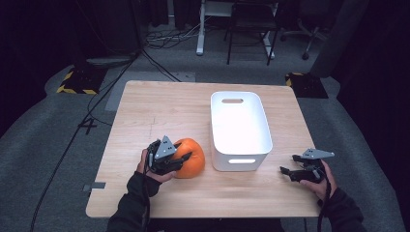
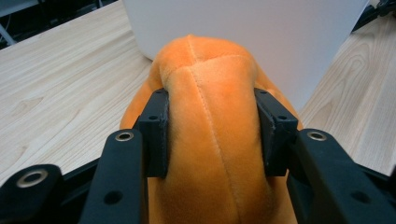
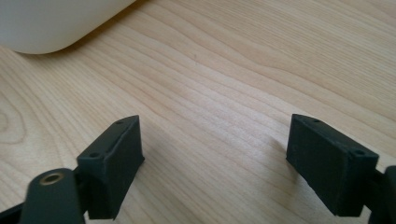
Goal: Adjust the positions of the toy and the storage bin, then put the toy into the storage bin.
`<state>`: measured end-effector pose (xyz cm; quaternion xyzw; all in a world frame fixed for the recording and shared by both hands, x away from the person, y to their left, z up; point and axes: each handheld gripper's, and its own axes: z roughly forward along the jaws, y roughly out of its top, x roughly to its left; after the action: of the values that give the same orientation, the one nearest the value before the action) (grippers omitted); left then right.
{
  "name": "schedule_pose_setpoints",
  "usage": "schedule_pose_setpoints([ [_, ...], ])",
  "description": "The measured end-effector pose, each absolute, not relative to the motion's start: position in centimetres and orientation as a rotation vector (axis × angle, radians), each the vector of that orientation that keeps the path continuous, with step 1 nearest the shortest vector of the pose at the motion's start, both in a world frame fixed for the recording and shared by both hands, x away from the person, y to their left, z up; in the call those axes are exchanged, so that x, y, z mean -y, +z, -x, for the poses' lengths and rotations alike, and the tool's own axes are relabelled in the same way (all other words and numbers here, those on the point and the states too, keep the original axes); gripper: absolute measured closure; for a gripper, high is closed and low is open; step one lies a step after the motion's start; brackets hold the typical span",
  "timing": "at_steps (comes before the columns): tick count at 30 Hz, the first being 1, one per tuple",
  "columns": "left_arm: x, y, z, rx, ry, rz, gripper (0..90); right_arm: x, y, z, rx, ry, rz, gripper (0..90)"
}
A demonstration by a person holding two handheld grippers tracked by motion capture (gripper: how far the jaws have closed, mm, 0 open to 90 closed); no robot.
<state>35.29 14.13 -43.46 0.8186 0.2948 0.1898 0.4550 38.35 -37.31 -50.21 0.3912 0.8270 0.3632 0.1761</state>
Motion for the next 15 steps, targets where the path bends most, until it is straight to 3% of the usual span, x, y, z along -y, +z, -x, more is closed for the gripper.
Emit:
schedule_pose_setpoints([
  [15, -14.34, -43.25, -35.18, -0.724, 0.49, -2.001, 58.5, 37.17, -50.33, -38.47, -2.34, 1.038, -1.095, 17.1],
])
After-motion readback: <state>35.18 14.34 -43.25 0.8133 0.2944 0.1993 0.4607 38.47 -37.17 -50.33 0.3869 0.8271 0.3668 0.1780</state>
